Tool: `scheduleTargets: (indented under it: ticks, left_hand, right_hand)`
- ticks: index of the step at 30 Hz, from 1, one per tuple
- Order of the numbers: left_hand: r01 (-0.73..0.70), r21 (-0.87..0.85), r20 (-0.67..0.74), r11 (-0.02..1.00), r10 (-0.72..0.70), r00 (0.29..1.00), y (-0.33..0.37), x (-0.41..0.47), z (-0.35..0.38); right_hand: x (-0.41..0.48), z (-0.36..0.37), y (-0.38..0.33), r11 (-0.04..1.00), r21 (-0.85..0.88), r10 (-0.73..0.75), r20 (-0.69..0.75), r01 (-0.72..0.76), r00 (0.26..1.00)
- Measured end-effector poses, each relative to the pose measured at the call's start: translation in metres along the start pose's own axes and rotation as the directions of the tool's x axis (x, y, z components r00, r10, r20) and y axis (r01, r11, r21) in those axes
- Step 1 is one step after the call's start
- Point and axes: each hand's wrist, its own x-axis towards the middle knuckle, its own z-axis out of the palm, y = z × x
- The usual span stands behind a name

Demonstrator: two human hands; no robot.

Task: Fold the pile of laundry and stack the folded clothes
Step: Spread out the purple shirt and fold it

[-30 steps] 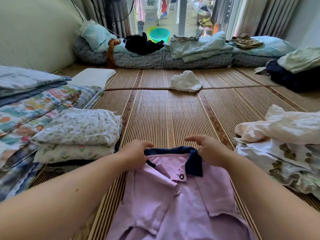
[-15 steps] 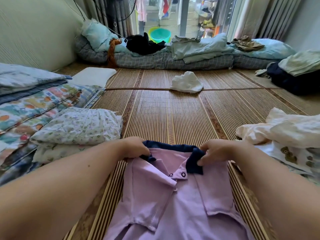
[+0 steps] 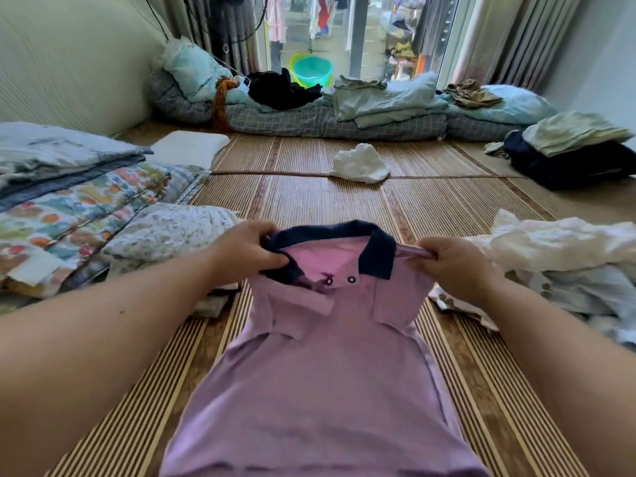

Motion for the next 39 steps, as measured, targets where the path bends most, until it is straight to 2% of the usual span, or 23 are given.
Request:
scheduleTargets:
  ticks: [4,6,8,11,13,15,17,19,20,22,25,28,31,33,36,38,39]
  left_hand:
    - [-0.125,0.123,0.085,0.984,0.115,0.990,-0.007,-0.073,0.007]
    - [-0.226,0.264,0.160,0.938,0.188,0.969,-0.021,-0.109,0.017]
    - [-0.314,0.432,0.331,0.845,0.175,0.927,-0.034,-0.139,0.029]
    - [-0.303,0.559,0.530,0.772,-0.051,0.847,-0.042,-0.175,0.040]
    - [-0.264,0.552,0.528,0.791,-0.087,0.845,-0.041,-0.184,0.042]
    - [-0.260,0.577,0.475,0.774,-0.060,0.878,-0.040,-0.182,0.042]
    - [-0.262,0.665,0.448,0.699,-0.093,0.889,-0.042,-0.174,0.043]
    - [-0.277,0.757,0.471,0.592,-0.201,0.859,-0.050,-0.169,0.042]
    - [-0.271,0.773,0.467,0.574,-0.225,0.855,-0.055,-0.169,0.042]
    - [-0.233,0.782,0.421,0.577,-0.214,0.882,-0.062,-0.170,0.042]
    - [-0.255,0.779,0.406,0.573,-0.150,0.902,-0.054,-0.175,0.048]
    - [-0.354,0.747,0.487,0.563,-0.101,0.868,-0.039,-0.186,0.058]
    - [-0.460,0.641,0.603,0.614,-0.033,0.797,-0.017,-0.211,0.081]
    - [-0.503,0.569,0.666,0.650,-0.006,0.746,0.000,-0.227,0.102]
    - [-0.495,0.471,0.716,0.730,0.011,0.698,0.017,-0.240,0.129]
    - [-0.462,0.415,0.712,0.784,0.036,0.702,0.017,-0.247,0.135]
    - [-0.457,0.407,0.691,0.791,0.061,0.720,0.014,-0.251,0.135]
  right_hand:
    - [-0.084,-0.002,-0.011,0.967,-0.210,-0.156,-0.046,0.143,0.987]
    - [-0.127,0.008,-0.010,0.945,-0.284,-0.165,0.019,0.163,0.986]
    - [-0.164,0.021,-0.010,0.922,-0.356,-0.087,0.189,0.151,0.978]
    - [-0.200,0.037,-0.017,0.930,-0.361,0.097,0.422,0.069,0.901]
    - [-0.209,0.041,-0.028,0.934,-0.357,0.161,0.408,-0.005,0.899]
    - [-0.211,0.048,-0.041,0.919,-0.390,0.195,0.316,-0.060,0.928]
    - [-0.213,0.061,-0.056,0.907,-0.388,0.289,0.293,-0.163,0.912]
    - [-0.211,0.076,-0.069,0.895,-0.356,0.393,0.344,-0.269,0.853]
    - [-0.209,0.082,-0.072,0.880,-0.368,0.430,0.352,-0.299,0.831]
    - [-0.196,0.090,-0.068,0.838,-0.445,0.483,0.334,-0.316,0.809]
    - [-0.172,0.087,-0.053,0.825,-0.508,0.462,0.351,-0.249,0.815]
    - [-0.145,0.076,-0.042,0.815,-0.532,0.466,0.368,-0.228,0.805]
    - [-0.138,0.076,-0.039,0.815,-0.541,0.383,0.237,-0.206,0.893]
    - [-0.153,0.083,-0.040,0.878,-0.443,0.265,0.139,-0.180,0.954]
    - [-0.198,0.089,-0.049,0.972,-0.145,0.178,-0.045,-0.183,0.983]
    - [-0.231,0.086,-0.051,0.986,-0.088,0.136,-0.096,-0.144,0.986]
    - [-0.247,0.083,-0.049,0.985,-0.113,0.120,-0.070,-0.128,0.990]
